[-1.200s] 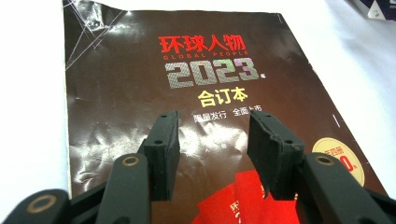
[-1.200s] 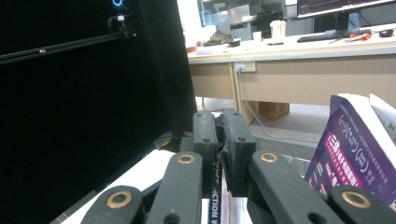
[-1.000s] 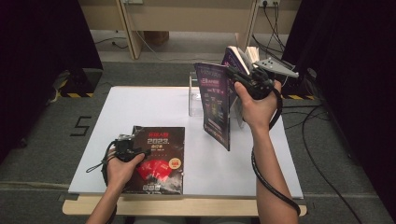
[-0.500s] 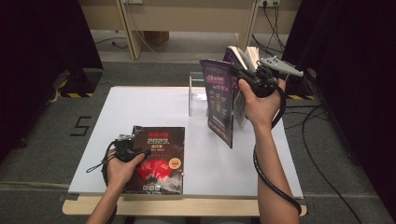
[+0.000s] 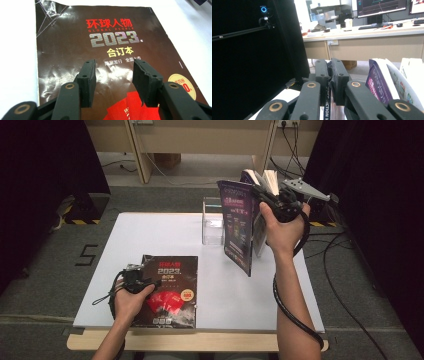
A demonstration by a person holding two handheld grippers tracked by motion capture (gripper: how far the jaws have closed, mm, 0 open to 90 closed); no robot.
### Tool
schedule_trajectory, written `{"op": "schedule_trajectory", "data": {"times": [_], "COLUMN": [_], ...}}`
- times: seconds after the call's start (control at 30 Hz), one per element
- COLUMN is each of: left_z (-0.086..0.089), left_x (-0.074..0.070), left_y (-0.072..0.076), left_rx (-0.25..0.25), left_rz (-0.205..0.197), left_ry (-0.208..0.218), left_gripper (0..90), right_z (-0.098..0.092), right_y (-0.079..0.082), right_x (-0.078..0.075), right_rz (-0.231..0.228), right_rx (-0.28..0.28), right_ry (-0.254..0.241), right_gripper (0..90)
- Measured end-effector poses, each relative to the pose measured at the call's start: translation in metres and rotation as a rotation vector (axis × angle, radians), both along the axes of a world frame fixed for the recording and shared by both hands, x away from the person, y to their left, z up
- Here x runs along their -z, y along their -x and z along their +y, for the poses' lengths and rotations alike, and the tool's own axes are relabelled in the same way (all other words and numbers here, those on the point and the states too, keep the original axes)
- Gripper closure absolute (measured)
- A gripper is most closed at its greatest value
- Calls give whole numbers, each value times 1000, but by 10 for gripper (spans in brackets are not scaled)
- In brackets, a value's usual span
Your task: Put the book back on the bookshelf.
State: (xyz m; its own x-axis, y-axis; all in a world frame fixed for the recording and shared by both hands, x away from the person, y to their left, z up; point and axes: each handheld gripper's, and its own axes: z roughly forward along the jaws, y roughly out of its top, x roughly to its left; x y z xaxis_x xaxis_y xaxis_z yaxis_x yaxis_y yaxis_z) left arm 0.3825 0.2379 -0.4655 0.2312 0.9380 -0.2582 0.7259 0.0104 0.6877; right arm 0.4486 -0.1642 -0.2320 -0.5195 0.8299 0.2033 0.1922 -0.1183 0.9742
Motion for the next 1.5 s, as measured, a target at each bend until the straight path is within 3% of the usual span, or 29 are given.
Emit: {"op": "schedule_trajectory", "data": {"times": [0.9,1.5], "left_z": [0,-1], "left_x": [0,-1], "left_y": [0,0], "left_rx": [-3,0], "left_rz": [-2,-1], "left_ry": [1,0], "left_gripper": [528,528], "right_z": [-6,-3], "right_y": [-11,-26], "right_x": [-5,-5], "right_rz": [-22,-8], "right_rx": [70,95], "right_ry": [-10,3], "right_gripper": [854,853]}}
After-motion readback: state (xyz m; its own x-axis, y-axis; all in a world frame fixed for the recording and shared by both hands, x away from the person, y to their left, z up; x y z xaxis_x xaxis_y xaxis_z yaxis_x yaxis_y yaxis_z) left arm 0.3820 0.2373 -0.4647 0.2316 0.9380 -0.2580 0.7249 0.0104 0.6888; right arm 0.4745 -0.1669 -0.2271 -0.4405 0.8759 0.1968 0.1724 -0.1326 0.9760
